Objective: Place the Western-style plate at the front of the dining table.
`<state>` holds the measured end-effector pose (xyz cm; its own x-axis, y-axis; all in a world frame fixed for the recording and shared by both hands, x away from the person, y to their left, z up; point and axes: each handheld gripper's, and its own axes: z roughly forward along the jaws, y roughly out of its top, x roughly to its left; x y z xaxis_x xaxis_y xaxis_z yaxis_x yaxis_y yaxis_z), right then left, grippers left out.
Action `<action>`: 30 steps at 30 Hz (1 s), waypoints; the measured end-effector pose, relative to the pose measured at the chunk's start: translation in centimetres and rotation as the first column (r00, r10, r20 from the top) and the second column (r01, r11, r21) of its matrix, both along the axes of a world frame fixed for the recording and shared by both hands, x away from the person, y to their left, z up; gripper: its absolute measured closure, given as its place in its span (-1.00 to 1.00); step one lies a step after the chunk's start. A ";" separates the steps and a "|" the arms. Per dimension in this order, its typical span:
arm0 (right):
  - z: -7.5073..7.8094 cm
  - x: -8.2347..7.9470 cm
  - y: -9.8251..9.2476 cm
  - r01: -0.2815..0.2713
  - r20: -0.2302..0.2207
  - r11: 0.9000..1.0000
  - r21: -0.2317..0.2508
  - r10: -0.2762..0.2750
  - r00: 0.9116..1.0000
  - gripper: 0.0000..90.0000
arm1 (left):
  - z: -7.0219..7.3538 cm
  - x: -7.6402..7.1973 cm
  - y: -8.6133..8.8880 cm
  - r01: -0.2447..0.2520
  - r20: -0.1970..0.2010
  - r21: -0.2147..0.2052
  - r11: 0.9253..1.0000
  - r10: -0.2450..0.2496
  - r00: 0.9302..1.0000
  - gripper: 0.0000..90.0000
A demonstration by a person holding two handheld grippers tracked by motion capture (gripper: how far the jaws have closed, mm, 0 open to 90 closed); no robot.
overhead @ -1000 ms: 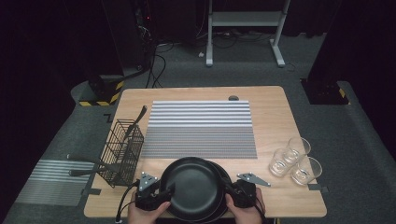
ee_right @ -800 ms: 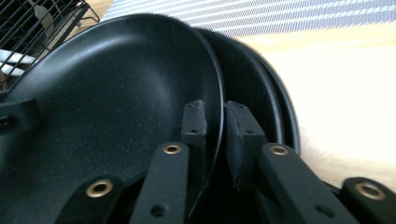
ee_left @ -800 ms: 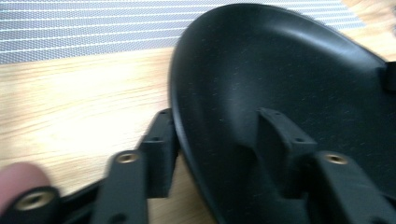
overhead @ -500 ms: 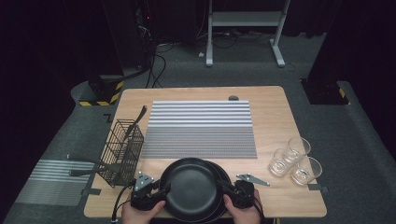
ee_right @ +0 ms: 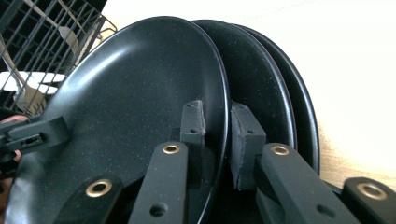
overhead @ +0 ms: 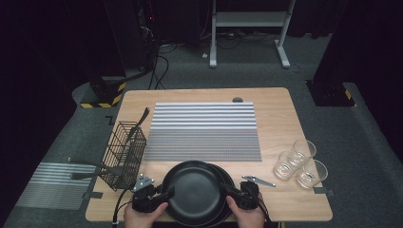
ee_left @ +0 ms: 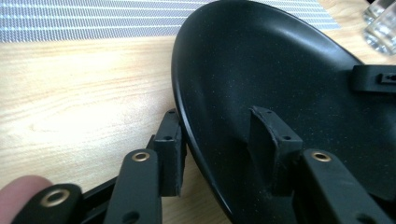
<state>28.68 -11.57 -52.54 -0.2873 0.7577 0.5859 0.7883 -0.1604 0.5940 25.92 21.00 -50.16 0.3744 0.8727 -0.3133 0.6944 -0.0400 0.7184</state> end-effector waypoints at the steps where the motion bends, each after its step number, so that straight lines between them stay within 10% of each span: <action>1: 0.0 0.0 0.0 0.001 -0.003 1.000 0.004 -0.001 1.000 0.75 | 0.0 0.0 0.1 -0.006 0.005 -0.014 1.000 0.006 1.000 0.33; 4: 0.3 0.2 -0.5 0.008 -0.060 0.998 0.055 -0.004 0.998 0.80 | 0.3 -0.3 0.5 -0.018 0.041 -0.068 0.998 0.021 0.999 0.50; 13: 1.6 -0.4 -1.1 0.027 0.037 0.997 0.074 -0.030 0.999 0.85 | 0.4 -0.3 0.5 -0.018 0.063 -0.133 0.991 0.027 0.998 0.59; 30: 4.4 -0.8 -2.3 0.036 0.149 0.996 0.082 -0.048 0.988 0.88 | 1.9 0.6 -0.9 -0.011 0.143 -0.111 0.994 0.027 0.989 0.54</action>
<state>27.91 -13.89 -48.15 -0.3459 0.7244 0.5963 0.6820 -0.2423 0.6900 26.49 20.14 -48.28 0.4065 0.8432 -0.3517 0.5835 0.0566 0.8101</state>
